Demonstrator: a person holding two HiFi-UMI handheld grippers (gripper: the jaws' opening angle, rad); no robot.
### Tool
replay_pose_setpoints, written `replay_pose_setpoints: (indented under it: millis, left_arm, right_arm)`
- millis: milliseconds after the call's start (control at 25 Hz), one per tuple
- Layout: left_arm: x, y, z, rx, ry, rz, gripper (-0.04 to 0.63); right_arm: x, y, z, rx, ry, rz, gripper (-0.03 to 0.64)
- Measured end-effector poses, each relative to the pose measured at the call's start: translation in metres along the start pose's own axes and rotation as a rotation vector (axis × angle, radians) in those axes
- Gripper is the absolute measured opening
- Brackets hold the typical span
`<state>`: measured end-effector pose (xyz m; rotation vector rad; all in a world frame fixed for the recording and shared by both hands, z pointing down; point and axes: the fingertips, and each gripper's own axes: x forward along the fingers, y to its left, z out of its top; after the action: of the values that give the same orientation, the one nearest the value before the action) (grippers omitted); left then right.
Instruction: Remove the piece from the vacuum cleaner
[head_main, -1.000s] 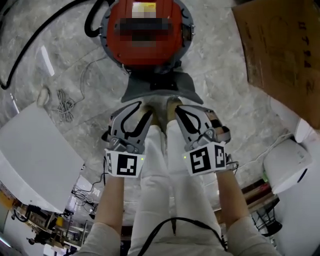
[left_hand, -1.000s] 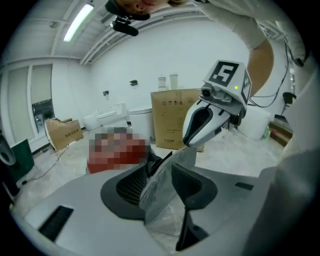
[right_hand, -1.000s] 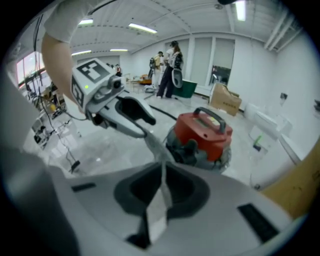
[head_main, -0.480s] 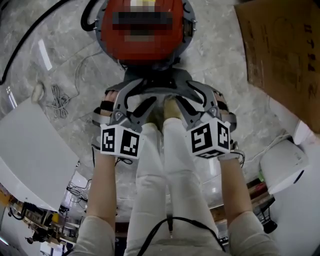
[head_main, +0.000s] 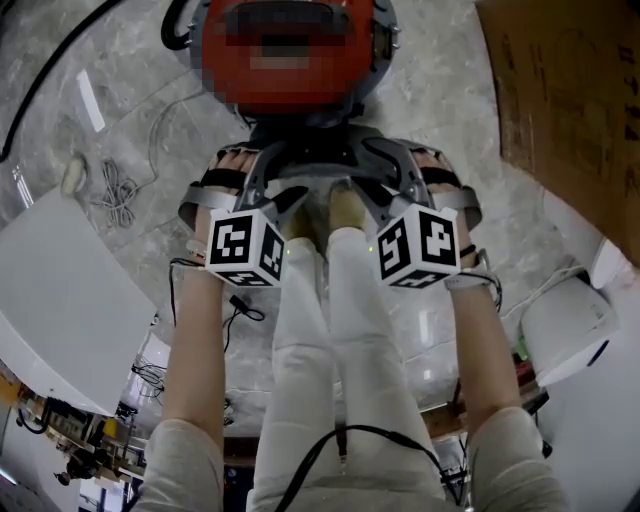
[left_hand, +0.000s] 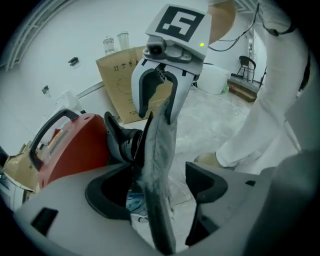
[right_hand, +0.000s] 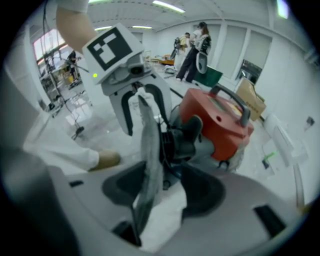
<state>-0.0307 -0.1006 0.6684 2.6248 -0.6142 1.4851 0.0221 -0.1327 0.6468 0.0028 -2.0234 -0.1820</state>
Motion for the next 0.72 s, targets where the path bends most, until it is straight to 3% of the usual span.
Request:
replay_pose_setpoints:
  millis: [240, 360, 440, 560, 720]
  left_arm:
    - [0.011, 0.003, 0.009, 0.020, -0.014, 0.098, 0.344]
    - [0.015, 0.003, 0.008, -0.015, -0.036, 0.121, 0.336]
    - [0.018, 0.003, 0.008, -0.025, -0.055, 0.134, 0.320]
    - [0.017, 0.009, 0.006, 0.011, -0.058, 0.154, 0.219]
    - [0.017, 0.010, 0.003, 0.045, -0.047, 0.108, 0.202]
  right_arm:
    - [0.008, 0.011, 0.007, -0.141, -0.003, 0.010, 0.224]
    - [0.013, 0.013, 0.009, -0.172, -0.010, 0.010, 0.179]
    - [0.014, 0.012, 0.008, -0.165, -0.008, 0.006, 0.153]
    - [0.014, 0.013, 0.007, -0.140, -0.020, 0.004, 0.123]
    - [0.015, 0.015, 0.007, -0.102, -0.043, 0.016, 0.089]
